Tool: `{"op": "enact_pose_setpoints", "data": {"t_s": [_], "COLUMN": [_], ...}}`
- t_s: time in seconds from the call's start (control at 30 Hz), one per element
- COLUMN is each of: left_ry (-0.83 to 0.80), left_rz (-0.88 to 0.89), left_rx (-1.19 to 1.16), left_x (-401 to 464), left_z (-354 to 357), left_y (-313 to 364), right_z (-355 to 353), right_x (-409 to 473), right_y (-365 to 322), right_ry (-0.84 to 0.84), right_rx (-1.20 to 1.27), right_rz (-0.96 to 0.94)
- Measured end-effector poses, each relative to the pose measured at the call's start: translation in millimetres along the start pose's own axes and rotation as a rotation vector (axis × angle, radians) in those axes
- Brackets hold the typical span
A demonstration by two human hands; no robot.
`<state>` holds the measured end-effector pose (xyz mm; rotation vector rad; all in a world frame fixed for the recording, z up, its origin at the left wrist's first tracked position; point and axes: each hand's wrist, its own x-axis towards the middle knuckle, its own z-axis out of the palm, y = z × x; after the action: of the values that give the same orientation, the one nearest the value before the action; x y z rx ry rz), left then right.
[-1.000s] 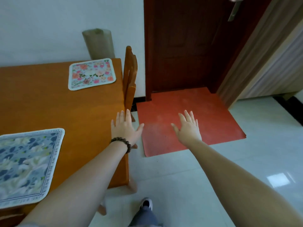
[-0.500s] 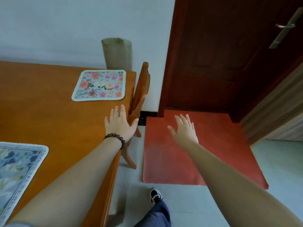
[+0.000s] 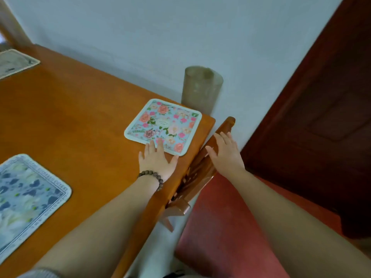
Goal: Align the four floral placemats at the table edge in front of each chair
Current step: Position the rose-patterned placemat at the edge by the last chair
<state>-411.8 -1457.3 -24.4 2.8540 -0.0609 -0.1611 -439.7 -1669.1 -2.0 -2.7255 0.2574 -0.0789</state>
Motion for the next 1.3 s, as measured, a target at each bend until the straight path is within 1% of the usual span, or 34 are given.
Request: {"op": "enact_pose_setpoints", "data": {"t_s": [0.2,0.37,0.43,0.5,0.6,0.7,0.8,0.9,1.03,1.13,1.3], "left_ry": [-0.018,-0.013,-0.015,-0.012,-0.002,-0.006,-0.020,-0.073,-0.104,-0.097,-0.065], "left_rz": [-0.226,-0.408,-0.485,-0.567,-0.667,-0.751,-0.808,-0.855,-0.870,-0.870,-0.858], "left_rx": [-0.036,-0.046,-0.065,-0.098,-0.131,-0.150,-0.157,-0.166,-0.144,-0.103,-0.128], "left_x": [19.5,52.5,68.9,85.0,107.4,123.6,135.1,145.5,154.1,152.6,146.2], "left_z": [9.2,26.6,36.2,44.9,55.8,66.9,80.3,93.0,109.9,116.3,114.0], "left_y": [-18.5,-28.2,-26.2,-19.4,-5.5,7.0,16.1,18.2,18.9,20.9,17.8], "right_z": [22.0,51.2,64.0,75.9,90.9,102.9,114.7,128.4,143.7,151.2,157.1], "right_x": [71.2,140.0,172.2,205.9,251.6,291.7,323.9,348.2,371.3,376.0,367.4], "right_y": [-12.0,-8.8,-4.5,0.0,5.6,5.6,3.5,0.9,-5.1,-5.9,-8.1], "right_ry": [-0.099,-0.214,-0.261,-0.343,-0.457,-0.533,-0.563,-0.589,-0.615,-0.626,-0.601], "right_rx": [-0.026,-0.084,-0.109,-0.124,-0.178,-0.231,-0.255,-0.275,-0.295,-0.300,-0.314], "right_rz": [-0.186,-0.297,-0.371,-0.425,-0.482,-0.526,-0.556,-0.596,-0.624,-0.608,-0.570]}}
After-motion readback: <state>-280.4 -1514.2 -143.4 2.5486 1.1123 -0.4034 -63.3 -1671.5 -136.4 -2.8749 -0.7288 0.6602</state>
